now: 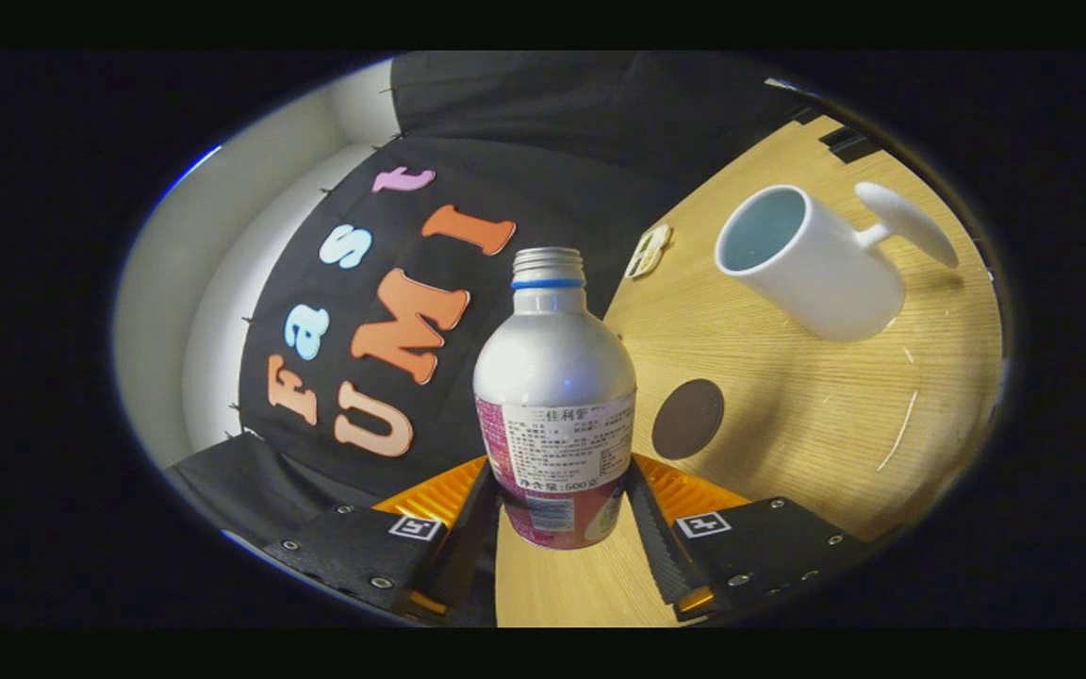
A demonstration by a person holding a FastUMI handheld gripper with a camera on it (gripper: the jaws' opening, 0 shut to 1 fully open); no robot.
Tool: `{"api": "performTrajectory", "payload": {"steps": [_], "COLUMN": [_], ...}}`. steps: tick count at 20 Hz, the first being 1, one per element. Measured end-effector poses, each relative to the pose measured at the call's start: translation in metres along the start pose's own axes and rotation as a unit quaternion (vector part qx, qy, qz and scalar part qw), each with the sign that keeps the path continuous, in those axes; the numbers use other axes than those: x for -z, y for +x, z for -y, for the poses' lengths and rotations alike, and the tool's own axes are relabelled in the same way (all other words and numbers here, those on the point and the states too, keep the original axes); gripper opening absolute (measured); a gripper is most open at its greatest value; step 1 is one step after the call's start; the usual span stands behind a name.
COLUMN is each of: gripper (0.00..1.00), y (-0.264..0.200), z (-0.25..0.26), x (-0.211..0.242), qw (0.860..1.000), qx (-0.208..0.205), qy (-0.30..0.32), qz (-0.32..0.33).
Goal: Take the bottle from table, then pour the juice into the cup, finally place the bottle on the coaster
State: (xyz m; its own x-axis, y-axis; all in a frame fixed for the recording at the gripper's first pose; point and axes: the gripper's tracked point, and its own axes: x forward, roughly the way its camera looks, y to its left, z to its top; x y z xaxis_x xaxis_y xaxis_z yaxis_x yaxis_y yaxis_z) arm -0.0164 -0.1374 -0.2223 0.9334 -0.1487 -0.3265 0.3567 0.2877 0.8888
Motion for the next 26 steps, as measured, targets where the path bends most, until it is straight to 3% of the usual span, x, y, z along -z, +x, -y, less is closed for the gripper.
{"api": "performTrajectory", "payload": {"steps": [11,26], "gripper": [0.75,0.75], "y": [0.006,0.003], "z": [-0.001,-0.011], "x": [-0.024,-0.039], "qw": [0.991,0.957], "qx": [-0.006,-0.022], "qy": [0.132,0.288], "qz": [0.022,0.035]}}
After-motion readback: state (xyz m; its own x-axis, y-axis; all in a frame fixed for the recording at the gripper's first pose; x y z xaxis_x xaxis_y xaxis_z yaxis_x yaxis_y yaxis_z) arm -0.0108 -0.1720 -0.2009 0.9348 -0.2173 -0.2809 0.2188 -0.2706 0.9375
